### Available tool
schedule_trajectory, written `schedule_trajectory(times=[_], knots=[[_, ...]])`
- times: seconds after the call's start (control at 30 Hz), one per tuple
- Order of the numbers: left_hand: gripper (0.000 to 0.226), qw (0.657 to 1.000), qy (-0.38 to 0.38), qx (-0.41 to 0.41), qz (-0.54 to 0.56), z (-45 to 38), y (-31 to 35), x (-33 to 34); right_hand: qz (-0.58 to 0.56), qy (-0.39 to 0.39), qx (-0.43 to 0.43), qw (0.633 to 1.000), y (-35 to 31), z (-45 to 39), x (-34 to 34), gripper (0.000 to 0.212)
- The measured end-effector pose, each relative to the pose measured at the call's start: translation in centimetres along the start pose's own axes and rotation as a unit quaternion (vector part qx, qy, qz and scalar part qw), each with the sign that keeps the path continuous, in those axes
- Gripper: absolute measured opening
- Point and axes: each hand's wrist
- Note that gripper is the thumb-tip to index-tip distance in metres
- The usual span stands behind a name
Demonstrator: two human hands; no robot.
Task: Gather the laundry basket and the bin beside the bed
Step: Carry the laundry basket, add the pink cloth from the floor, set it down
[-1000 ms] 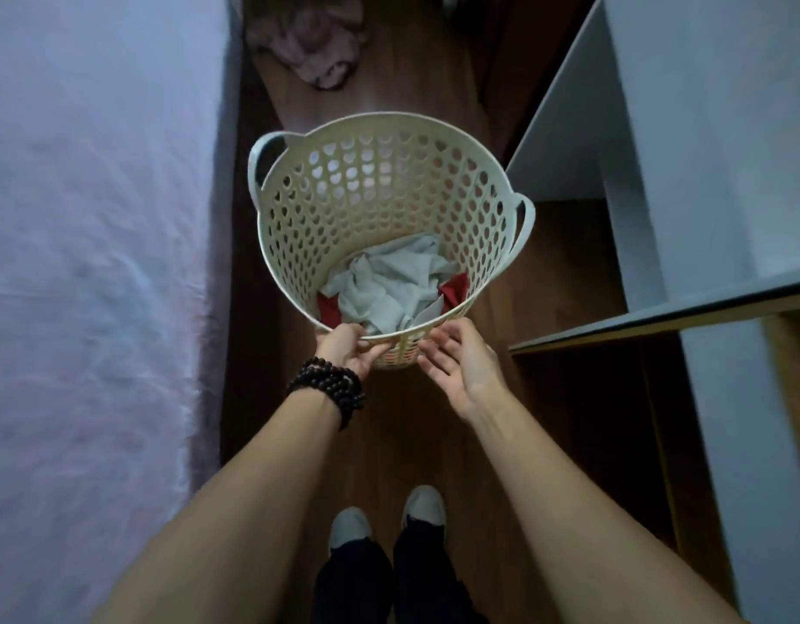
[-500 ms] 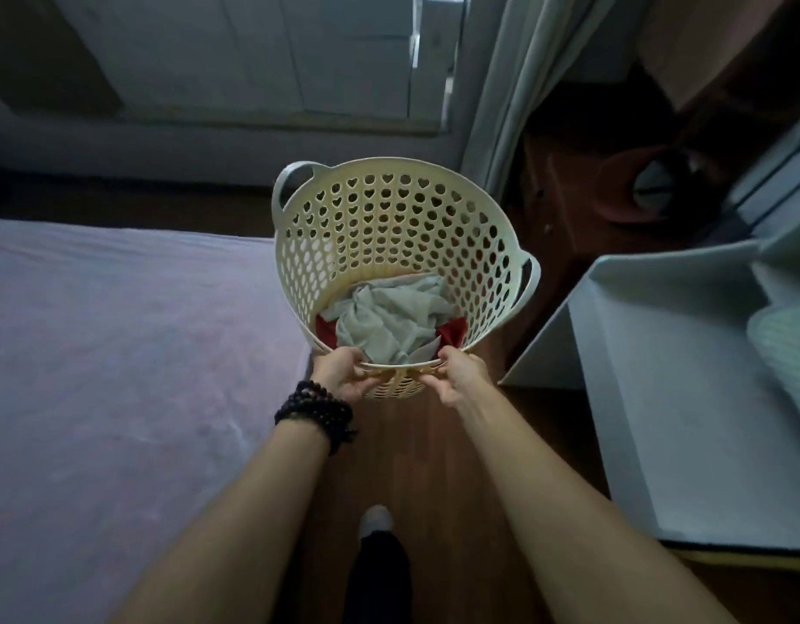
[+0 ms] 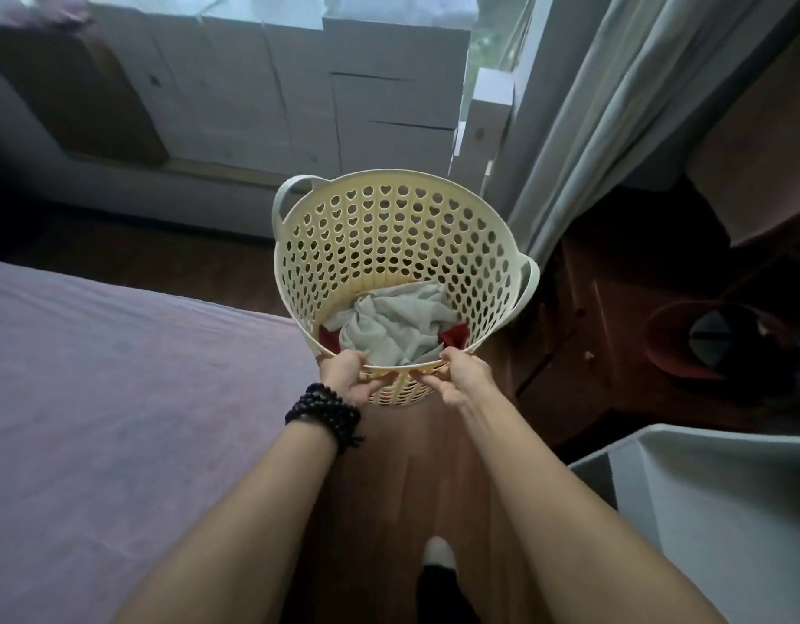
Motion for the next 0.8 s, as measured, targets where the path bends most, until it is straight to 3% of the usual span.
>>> schedule_trajectory(times=[0.1,0.27,0.43,0.53,0.63,0.8], knots=[[0.046,1.000,0.025,0.008,0.000,-4.4,3.4,2.3,0.013,-0.019,0.014,1.000,-3.3,-4.8,2.5,0.029],[0.048,0.997,0.066,0.025,0.018,-12.1,10.3,6.9,0.049,-0.063,0.031,0.996,-10.6,-14.8,7.7,0.036],[0.048,0.992,0.087,0.057,0.073,-17.5,16.9,9.4,0.089,-0.114,0.050,0.988,-15.8,-21.9,14.9,0.025],[0.050,0.986,0.115,0.076,0.089,-21.5,21.3,9.9,0.097,-0.124,0.051,0.986,-17.9,-25.9,19.3,0.029],[0.050,0.983,0.136,0.075,0.097,-26.0,25.3,9.6,0.111,-0.138,0.062,0.982,-19.0,-30.6,23.4,0.017],[0.044,0.974,0.175,0.061,0.126,-35.1,30.5,8.1,0.133,-0.138,0.082,0.978,-19.1,-39.8,29.7,0.024]])
Point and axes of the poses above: each hand's wrist, its own z-axis away from the middle knuckle, its own x-axis out of the palm, y = z × x, and after that the axes turned 8 degrees about -y, right-handed
